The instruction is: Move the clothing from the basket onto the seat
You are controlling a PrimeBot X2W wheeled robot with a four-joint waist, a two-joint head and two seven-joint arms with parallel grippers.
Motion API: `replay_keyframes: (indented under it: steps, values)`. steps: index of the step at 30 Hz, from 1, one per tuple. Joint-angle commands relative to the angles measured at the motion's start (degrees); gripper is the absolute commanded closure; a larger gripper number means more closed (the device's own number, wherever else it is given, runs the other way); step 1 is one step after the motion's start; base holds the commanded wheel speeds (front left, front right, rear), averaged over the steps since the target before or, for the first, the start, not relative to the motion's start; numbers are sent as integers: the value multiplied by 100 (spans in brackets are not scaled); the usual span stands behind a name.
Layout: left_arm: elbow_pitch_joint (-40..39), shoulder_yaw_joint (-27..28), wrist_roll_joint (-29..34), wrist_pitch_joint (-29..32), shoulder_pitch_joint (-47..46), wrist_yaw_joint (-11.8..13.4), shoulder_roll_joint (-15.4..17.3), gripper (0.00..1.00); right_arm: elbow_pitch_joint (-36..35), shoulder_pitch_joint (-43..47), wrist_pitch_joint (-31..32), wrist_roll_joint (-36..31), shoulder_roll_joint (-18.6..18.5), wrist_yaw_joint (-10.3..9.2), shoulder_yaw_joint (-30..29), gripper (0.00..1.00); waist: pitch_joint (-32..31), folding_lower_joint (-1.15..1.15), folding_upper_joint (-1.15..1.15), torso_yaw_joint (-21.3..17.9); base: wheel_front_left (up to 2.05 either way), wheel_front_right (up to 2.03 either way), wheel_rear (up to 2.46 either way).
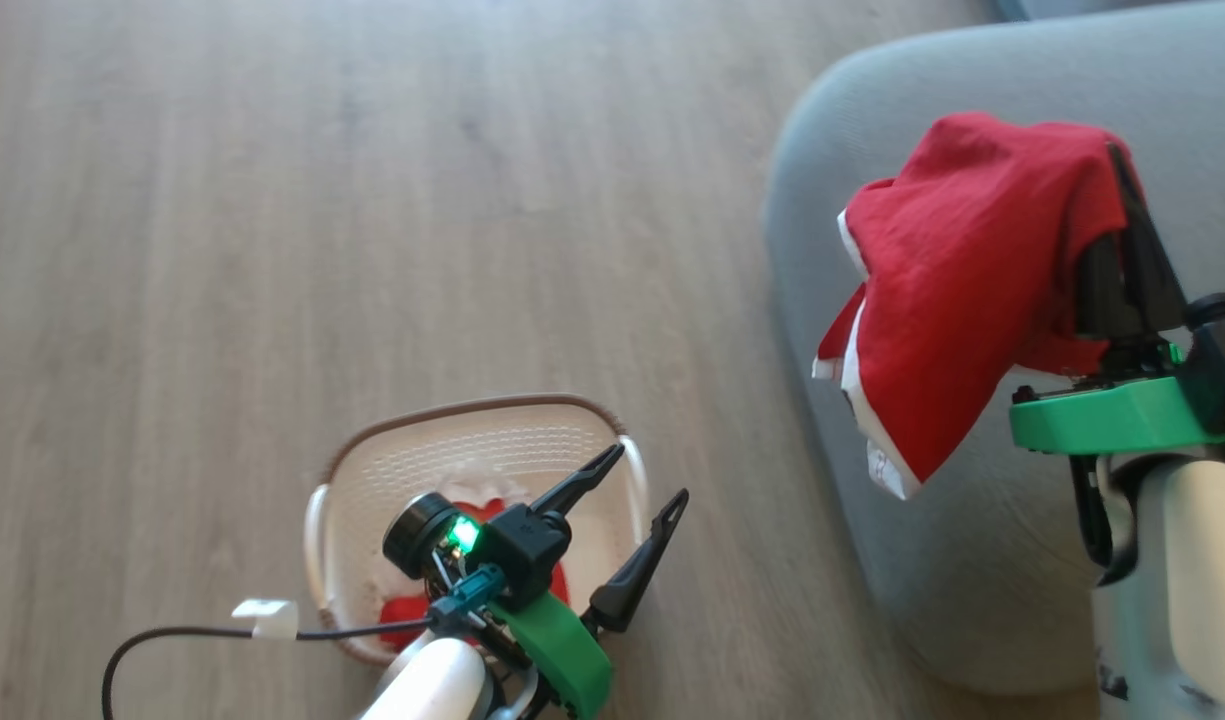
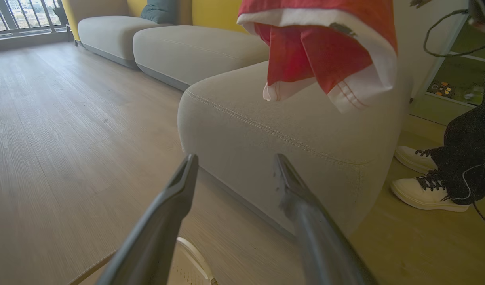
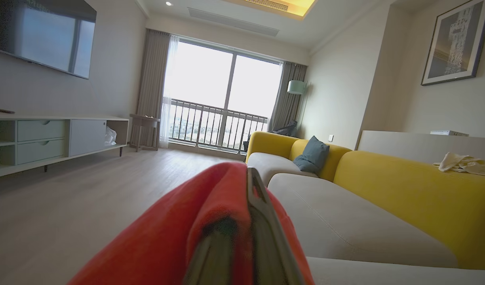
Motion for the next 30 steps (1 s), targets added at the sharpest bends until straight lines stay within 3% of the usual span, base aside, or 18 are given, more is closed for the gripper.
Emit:
replay_keyframes:
  steps: [1,11,16,23,30]
  values:
    - [-225,129,-15,-55,-287,-6,41,0,-254,-233,-14,-37,40,40,61,100,121,0,0,-315,0,0,0]
    - [-374,66,-3,-55,-369,-6,105,0,-377,-172,-14,29,41,40,-183,100,275,0,0,-1357,0,0,0]
    - [-385,-16,-13,-55,-373,-6,96,0,-429,-23,-14,-36,42,40,-330,100,291,0,0,-1700,0,0,0]
    - [-398,-76,-22,-55,-353,-6,48,0,-502,160,-14,18,42,40,-614,100,267,0,0,-1929,0,0,0]
    - [-386,-121,-36,-55,-332,-6,51,0,-526,147,-14,33,42,40,-661,100,253,0,0,-1902,0,0,0]
